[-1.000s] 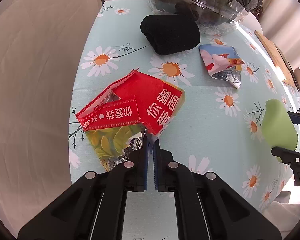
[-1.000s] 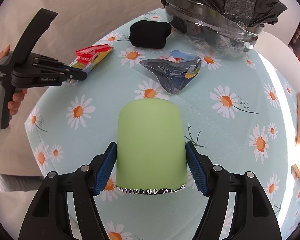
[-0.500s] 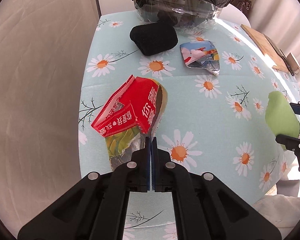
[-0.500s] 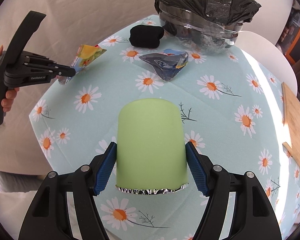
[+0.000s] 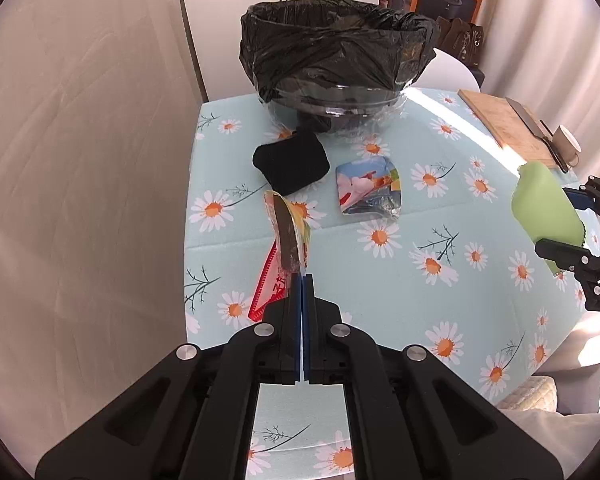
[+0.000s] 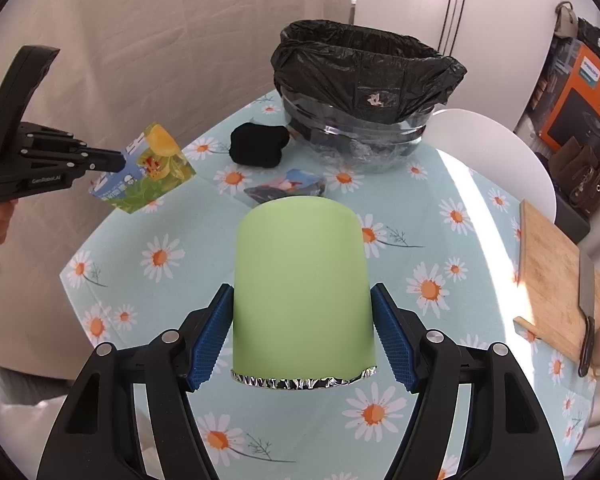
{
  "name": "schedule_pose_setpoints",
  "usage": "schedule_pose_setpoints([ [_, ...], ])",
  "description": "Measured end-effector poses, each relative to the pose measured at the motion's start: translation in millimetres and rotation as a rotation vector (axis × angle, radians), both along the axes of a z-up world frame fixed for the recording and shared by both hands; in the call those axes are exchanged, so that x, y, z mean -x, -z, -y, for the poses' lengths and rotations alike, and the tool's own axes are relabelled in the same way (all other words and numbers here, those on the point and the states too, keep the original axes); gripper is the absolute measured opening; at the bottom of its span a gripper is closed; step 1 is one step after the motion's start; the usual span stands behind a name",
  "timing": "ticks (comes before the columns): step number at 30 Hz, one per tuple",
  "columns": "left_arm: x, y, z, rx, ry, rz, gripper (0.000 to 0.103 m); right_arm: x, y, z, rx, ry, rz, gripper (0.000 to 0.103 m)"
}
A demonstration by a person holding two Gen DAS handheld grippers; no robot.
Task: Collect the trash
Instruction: 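Carry the red wrapper and green cup over the bin with both tools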
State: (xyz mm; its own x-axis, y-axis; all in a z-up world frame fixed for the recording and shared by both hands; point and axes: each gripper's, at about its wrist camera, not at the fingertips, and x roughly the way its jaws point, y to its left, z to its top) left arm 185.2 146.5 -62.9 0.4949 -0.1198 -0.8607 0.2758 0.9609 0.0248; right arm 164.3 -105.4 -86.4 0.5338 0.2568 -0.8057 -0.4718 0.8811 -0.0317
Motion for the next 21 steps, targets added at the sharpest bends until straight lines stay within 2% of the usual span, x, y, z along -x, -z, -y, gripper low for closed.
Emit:
schedule_pose_setpoints([
  [12, -50, -89, -2, -0.01, 0.053, 0.127, 0.001, -43, -66, 3, 0.022, 0.085, 0.136, 0.065],
  [21, -102, -144, 4, -0.003, 0.199, 0.233, 0.001, -85, -111, -21, 0.024, 0.162, 0.226, 0.065],
])
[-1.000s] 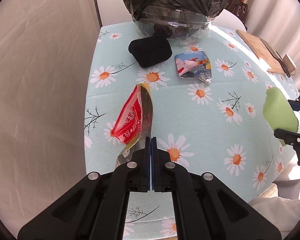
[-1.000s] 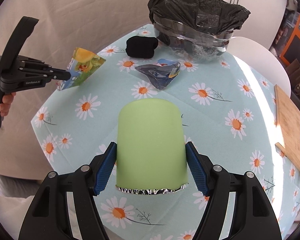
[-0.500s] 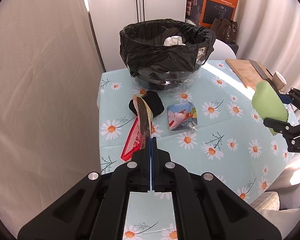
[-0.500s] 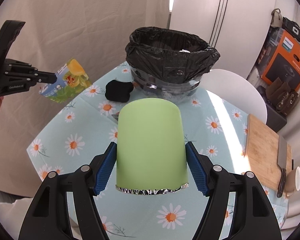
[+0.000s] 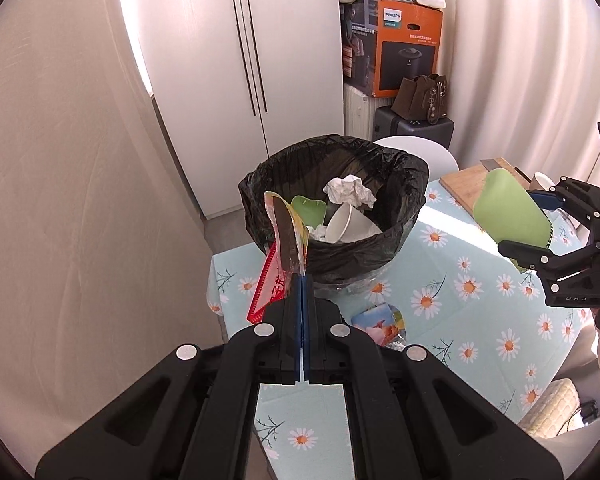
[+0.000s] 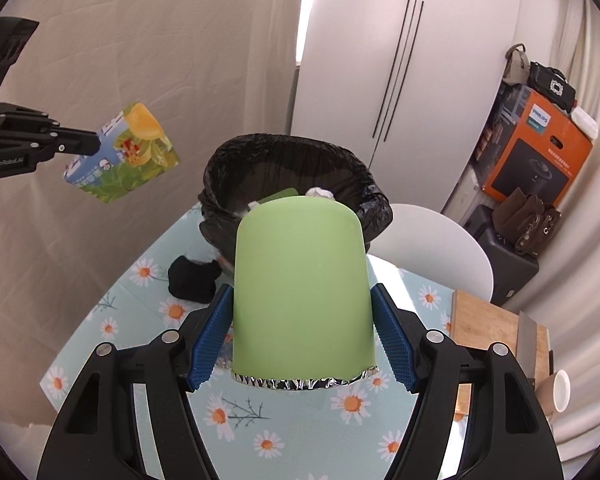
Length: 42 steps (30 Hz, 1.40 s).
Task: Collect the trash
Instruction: 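Carry the red wrapper and green cup over the bin with both tools, then open both tools to drop the wrapper and green cup into the bin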
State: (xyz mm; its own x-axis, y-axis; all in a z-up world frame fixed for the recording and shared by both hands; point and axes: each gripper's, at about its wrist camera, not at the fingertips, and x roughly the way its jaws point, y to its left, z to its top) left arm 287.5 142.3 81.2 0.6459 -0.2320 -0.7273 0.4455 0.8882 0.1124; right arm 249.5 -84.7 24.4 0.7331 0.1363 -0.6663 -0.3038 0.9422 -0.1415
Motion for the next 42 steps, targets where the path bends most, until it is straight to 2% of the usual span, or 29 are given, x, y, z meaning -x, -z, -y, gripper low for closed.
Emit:
schedule_pose_setpoints([
  [5, -31, -15, 9, 0.01, 0.092, 0.028, 0.001, -26, -15, -10, -0.025, 0.035, 0.015, 0.065],
  [10, -64, -14, 17, 0.025, 0.192, 0.019, 0.001, -59, -15, -21, -0.048, 0.077, 0.003, 0.065],
  [21, -136, 22, 32, 0.054, 0.352, -0.029, 0.001, -128, 12, -39, -0.034, 0.14, -0.079, 0.065],
  [23, -143, 30, 34, 0.047, 0.349, -0.013, 0.001, -137, 16, -43, -0.014, 0.147, -0.078, 0.066],
  [24, -146, 32, 32, 0.069, 0.347, -0.003, 0.007, -142, 17, -45, -0.007, 0.149, -0.075, 0.067],
  [25, -147, 33, 28, 0.101, 0.355, 0.004, 0.027, -145, 19, -45, 0.0, 0.158, -0.065, 0.07],
  [26, -148, 34, 25, 0.125, 0.359, 0.012, 0.044, -148, 19, -45, 0.006, 0.169, -0.048, 0.084],
  [27, -148, 36, 21, 0.135, 0.35, 0.019, 0.081, -149, 19, -45, 0.017, 0.184, -0.032, 0.09],
  [28, -147, 37, 17, 0.133, 0.33, 0.04, 0.095, -149, 19, -44, 0.028, 0.194, -0.021, 0.089],
  [32, -141, 39, -2, 0.139, 0.296, 0.08, 0.097, -147, 20, -39, 0.023, 0.212, -0.023, 0.089],
  [35, -139, 43, -13, 0.145, 0.262, 0.048, 0.097, -142, 19, -36, 0.014, 0.22, -0.023, 0.089],
  [42, -122, 44, -28, 0.125, 0.174, 0.041, 0.097, -124, 13, -34, 0.001, 0.207, -0.019, 0.09],
])
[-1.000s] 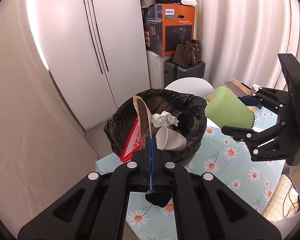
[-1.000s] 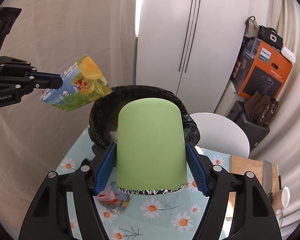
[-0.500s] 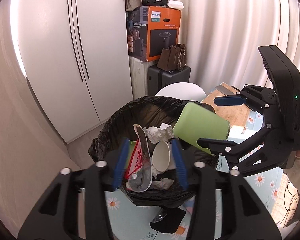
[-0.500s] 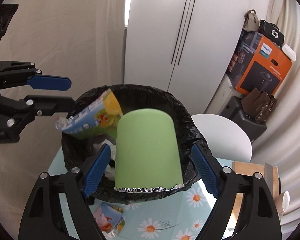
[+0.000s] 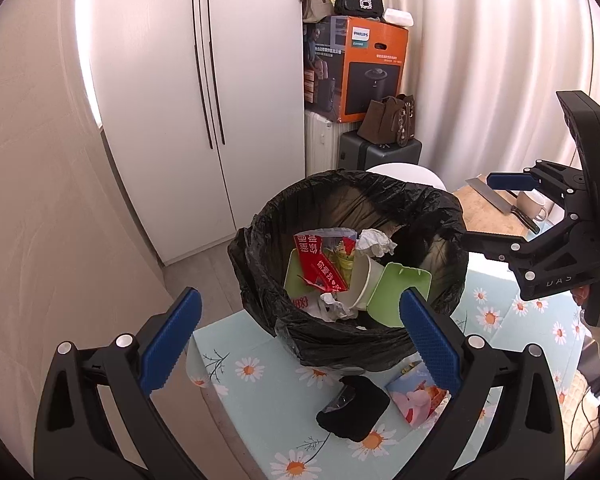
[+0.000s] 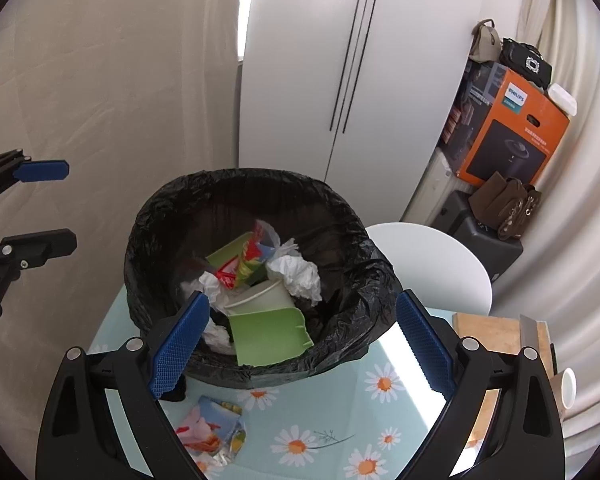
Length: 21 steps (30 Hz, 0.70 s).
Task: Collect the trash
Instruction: 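Withdraw both tools from the bin toward the foil packet and black cloth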
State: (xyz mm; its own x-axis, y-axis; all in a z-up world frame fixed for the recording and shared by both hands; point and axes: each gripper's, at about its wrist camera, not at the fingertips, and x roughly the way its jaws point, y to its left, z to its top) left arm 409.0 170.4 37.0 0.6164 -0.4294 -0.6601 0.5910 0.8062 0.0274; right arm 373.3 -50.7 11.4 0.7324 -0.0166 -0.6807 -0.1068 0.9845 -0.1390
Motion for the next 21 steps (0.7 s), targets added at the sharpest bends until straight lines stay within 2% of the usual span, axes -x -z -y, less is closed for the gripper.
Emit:
schedule_pose_setpoints([
  [6, 23, -2, -5, -0.018, -0.062, -0.003, 0.097, 20, -5, 3, 0.005, -0.027, 0.002, 0.09],
  [10, 39, -4, -4, -0.032, -0.094, -0.011, 0.097, 33, -5, 8, -0.031, -0.062, -0.031, 0.09],
  [15, 57, -3, -2, -0.043, -0.142, -0.022, 0.097, 50, -3, 12, -0.029, -0.089, -0.05, 0.09],
  [21, 77, 3, -9, -0.005, -0.228, -0.068, 0.097, 69, 0, 21, -0.014, -0.123, -0.061, 0.09],
])
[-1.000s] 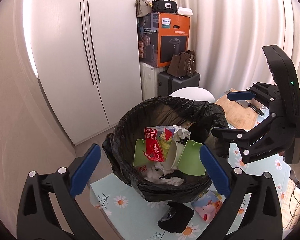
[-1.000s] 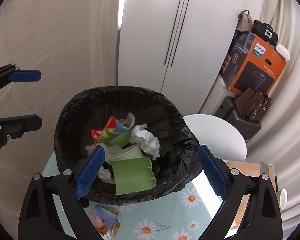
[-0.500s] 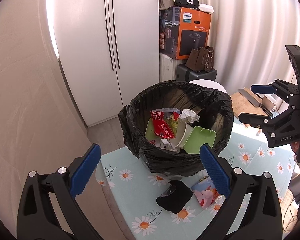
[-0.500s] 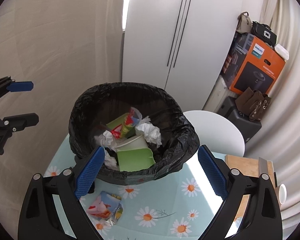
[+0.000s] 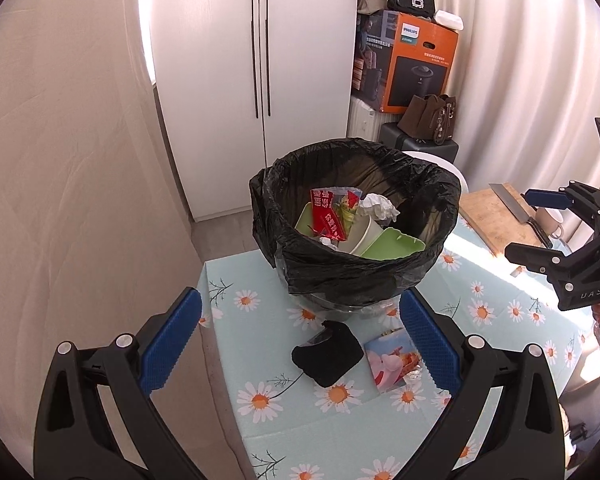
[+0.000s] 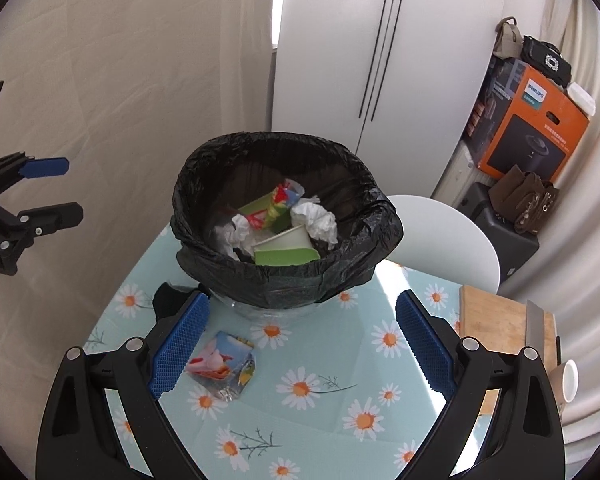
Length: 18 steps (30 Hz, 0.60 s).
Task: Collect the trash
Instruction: 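Withdraw both tools from the bin toward the foil packet and black cloth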
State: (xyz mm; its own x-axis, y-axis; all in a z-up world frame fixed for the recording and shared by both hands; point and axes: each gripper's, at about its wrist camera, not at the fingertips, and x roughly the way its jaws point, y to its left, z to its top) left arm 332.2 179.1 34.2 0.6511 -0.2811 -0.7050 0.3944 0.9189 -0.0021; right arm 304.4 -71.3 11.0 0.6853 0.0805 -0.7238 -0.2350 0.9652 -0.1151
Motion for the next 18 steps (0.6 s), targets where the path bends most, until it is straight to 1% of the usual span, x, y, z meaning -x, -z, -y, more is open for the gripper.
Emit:
schedule_pose_setpoints([
  [6, 22, 11, 1, -0.002, -0.074, -0.032, 0.097, 20, 9, 11, 0.024, -0.04, -0.005, 0.09],
  [10, 38, 22, 5, 0.001, -0.106, -0.054, 0.097, 33, 18, 16, 0.024, -0.076, -0.022, 0.09],
  [13, 52, 31, 8, -0.002, -0.133, -0.071, 0.097, 42, 28, 18, 0.043, -0.101, -0.034, 0.09],
  [18, 72, 39, 12, 0.007, -0.18, -0.083, 0.097, 56, 41, 25, 0.032, -0.145, -0.06, 0.09],
])
